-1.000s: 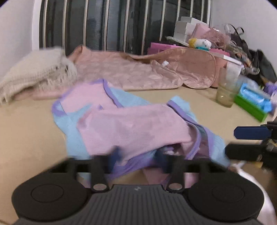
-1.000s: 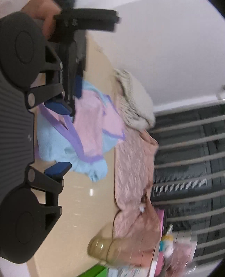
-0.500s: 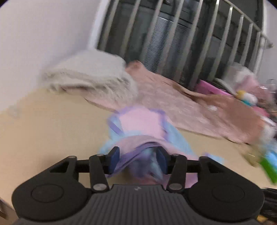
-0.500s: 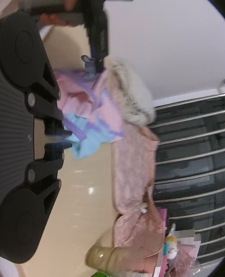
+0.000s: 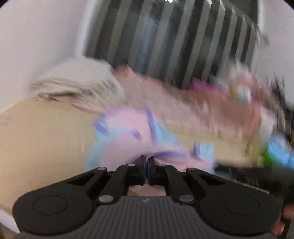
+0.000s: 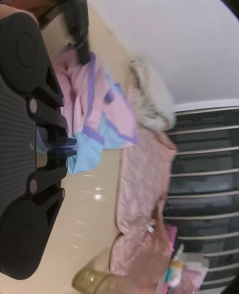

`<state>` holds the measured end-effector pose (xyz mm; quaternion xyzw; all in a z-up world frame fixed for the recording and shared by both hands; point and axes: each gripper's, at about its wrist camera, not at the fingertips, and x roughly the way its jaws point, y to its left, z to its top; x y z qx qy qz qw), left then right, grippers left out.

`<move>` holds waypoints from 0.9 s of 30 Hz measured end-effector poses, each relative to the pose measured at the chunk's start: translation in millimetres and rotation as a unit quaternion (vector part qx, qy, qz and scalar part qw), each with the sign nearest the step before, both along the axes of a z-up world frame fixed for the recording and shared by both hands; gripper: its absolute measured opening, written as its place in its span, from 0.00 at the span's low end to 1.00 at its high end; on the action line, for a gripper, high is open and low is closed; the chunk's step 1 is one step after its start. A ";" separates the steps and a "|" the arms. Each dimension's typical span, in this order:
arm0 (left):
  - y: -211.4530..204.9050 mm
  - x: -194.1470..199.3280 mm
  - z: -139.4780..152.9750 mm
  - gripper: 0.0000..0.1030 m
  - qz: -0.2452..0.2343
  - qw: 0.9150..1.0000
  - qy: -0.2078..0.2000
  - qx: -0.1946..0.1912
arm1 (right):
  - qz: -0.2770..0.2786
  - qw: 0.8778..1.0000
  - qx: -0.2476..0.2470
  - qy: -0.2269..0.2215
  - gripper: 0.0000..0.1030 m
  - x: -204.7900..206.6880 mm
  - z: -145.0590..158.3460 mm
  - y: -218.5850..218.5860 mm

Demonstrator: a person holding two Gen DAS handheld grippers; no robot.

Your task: Fold clothes

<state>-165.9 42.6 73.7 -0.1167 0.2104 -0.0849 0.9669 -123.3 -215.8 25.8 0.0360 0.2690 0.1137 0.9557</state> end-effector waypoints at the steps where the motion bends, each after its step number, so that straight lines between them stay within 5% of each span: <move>1: 10.5 -12.9 6.2 0.01 0.019 1.000 -0.016 -0.015 | 0.005 1.000 0.008 -0.005 0.07 -11.0 1.1 -6.1; 3: 16.7 -26.2 11.3 0.01 0.027 0.999 -0.028 -0.013 | 0.045 0.999 0.005 -0.007 0.17 -32.8 2.6 -7.1; 4: 18.6 -31.9 13.2 0.01 0.029 0.999 -0.031 -0.009 | 0.078 0.997 -0.009 -0.010 0.35 -40.8 4.1 -1.1; 5: 18.1 -37.5 13.4 0.01 0.029 0.999 -0.035 -0.002 | 0.112 0.993 -0.031 -0.023 0.42 -49.1 7.0 8.2; 9: 15.4 -62.7 13.7 0.01 0.033 0.998 -0.059 0.020 | 0.152 0.975 -0.135 -0.095 0.43 -58.2 18.5 45.7; 16: 17.3 -76.8 20.8 0.02 0.049 0.996 -0.073 0.029 | 0.197 0.956 -0.206 -0.070 0.43 -49.9 -2.0 98.3; 18: 19.7 -78.5 24.5 0.02 0.045 0.996 -0.079 0.026 | 0.188 0.955 -0.218 -0.072 0.40 -49.8 -10.6 109.2; 20: 19.2 -81.5 26.9 0.02 0.047 0.994 -0.093 0.034 | 0.139 0.958 -0.239 -0.079 0.03 -42.9 -16.0 112.8; 24: 11.2 -73.3 32.4 0.02 0.045 0.990 -0.108 0.078 | 0.039 0.983 -0.145 -0.106 0.04 -30.0 23.3 71.2; 27: 0.5 -61.5 54.7 0.02 0.030 0.985 -0.144 0.095 | 0.003 0.983 -0.094 -0.156 0.04 -35.1 61.2 41.0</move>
